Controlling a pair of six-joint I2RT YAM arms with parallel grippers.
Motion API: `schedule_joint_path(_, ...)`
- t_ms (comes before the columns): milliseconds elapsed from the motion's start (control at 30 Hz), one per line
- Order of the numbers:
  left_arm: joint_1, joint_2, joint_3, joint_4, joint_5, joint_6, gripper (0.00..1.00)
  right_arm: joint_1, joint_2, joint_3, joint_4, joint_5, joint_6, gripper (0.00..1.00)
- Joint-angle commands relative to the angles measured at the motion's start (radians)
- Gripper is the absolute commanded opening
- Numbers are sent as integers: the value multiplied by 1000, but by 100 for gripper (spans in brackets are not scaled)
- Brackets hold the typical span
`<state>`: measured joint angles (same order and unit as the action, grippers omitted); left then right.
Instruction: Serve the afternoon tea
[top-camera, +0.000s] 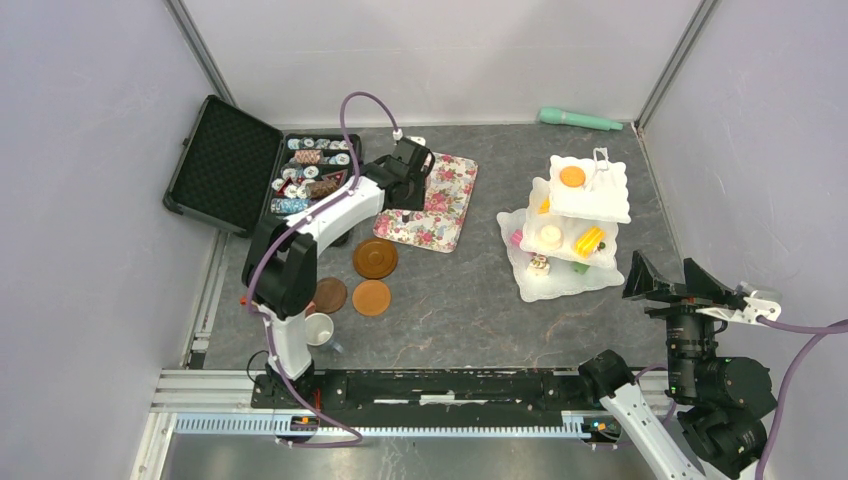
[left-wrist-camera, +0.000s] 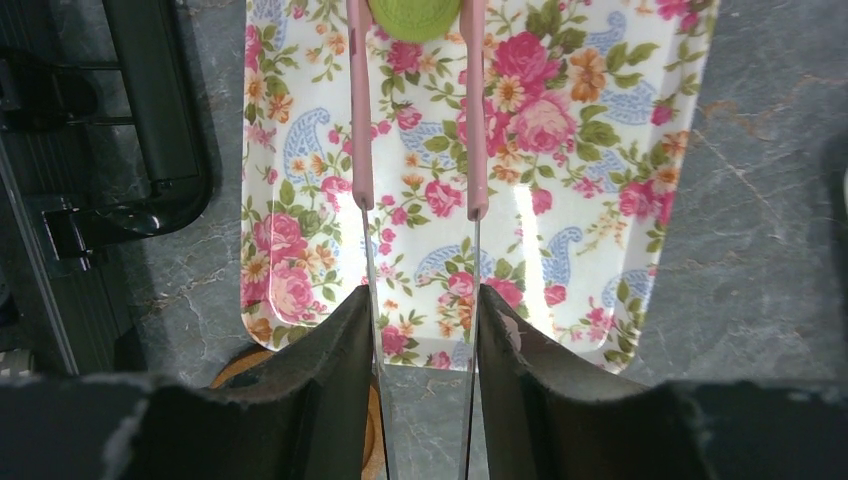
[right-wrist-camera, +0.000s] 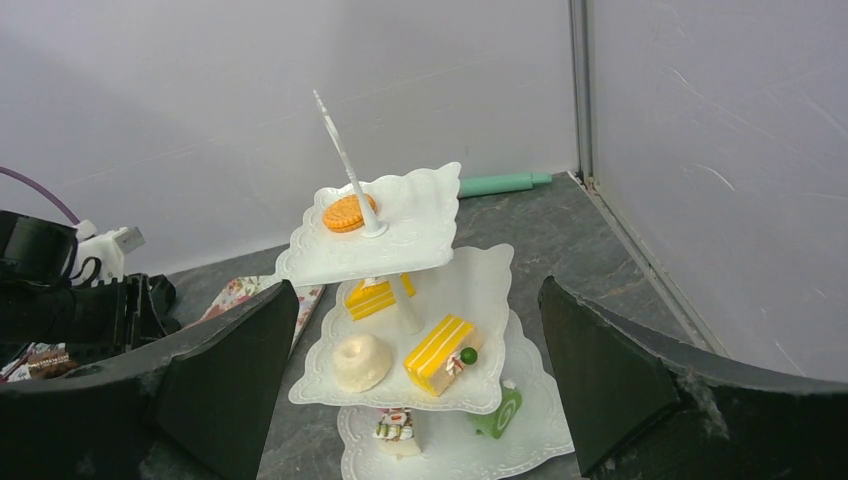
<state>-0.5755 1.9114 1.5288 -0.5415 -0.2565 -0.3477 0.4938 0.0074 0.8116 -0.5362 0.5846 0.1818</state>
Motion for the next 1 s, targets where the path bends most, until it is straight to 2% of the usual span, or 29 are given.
schedule_joint_path(0,-1,-136,51,35,72,-23,21,3,-61,9,14,-5,12,98)
schedule_joint_path(333,-58,-367,46,77,288,1,19,3,-69,8,12,1,12,98)
schedule_joint_path(600,-253,-544,47,187,377,107,22,3,-69,-3,31,0,6,98)
schedule_joint_path(767,-409,-534,96,204,373,178,23,3,-76,-2,43,-6,9,98)
schedule_joint_path(967,-490,-448,166,221,380,193,23,3,-97,11,47,-11,20,98)
